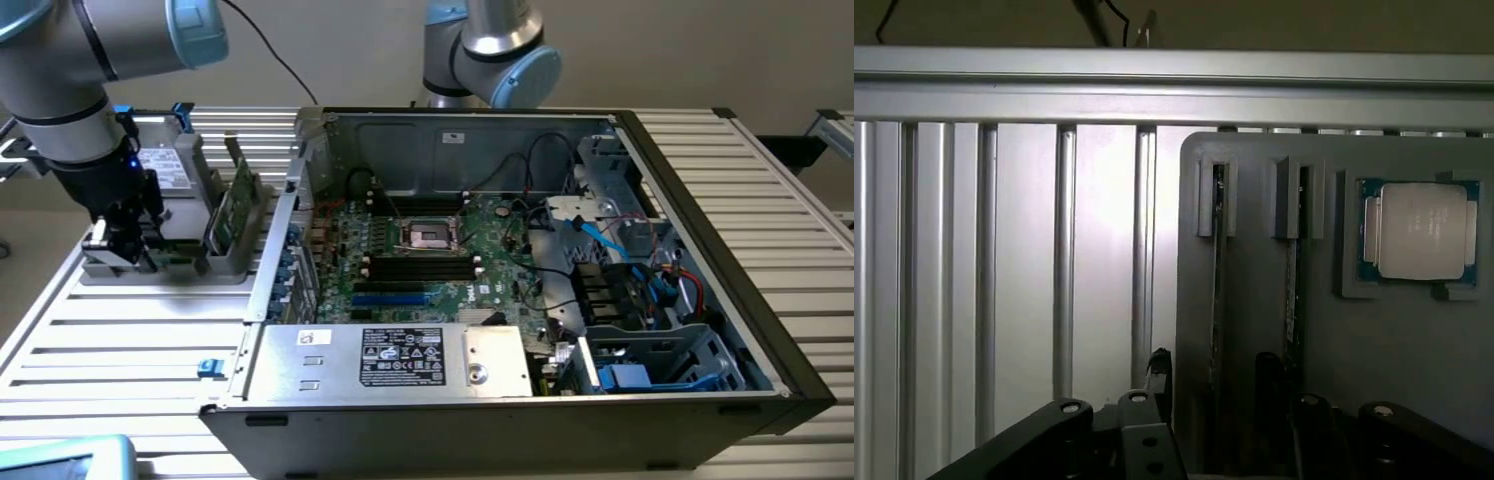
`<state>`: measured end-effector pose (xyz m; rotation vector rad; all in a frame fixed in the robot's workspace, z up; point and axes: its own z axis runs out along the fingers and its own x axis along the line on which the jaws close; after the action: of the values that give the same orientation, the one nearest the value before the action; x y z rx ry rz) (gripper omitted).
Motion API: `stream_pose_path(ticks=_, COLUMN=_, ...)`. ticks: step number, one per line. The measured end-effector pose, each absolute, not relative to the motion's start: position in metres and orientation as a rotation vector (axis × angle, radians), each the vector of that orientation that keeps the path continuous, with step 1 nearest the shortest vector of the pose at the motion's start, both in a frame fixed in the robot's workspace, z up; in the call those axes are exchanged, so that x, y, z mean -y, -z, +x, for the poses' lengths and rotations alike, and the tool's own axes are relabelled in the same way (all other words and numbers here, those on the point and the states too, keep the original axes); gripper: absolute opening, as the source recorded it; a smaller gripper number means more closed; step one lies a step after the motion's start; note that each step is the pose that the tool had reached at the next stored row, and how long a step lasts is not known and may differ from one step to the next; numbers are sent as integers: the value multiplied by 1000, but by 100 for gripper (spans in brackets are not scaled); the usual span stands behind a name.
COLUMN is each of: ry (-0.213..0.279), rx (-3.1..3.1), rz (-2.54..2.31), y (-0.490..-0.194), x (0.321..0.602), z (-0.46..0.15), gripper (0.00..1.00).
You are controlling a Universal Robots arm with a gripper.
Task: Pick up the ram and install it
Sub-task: 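Pick up the ram and move it above insertion slot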
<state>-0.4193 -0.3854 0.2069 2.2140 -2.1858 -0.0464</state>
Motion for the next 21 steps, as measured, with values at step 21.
stream_pose_path(ticks=21, ry=46, rx=2184, rz=2216, y=-237, x=385, z=-419, gripper=13)
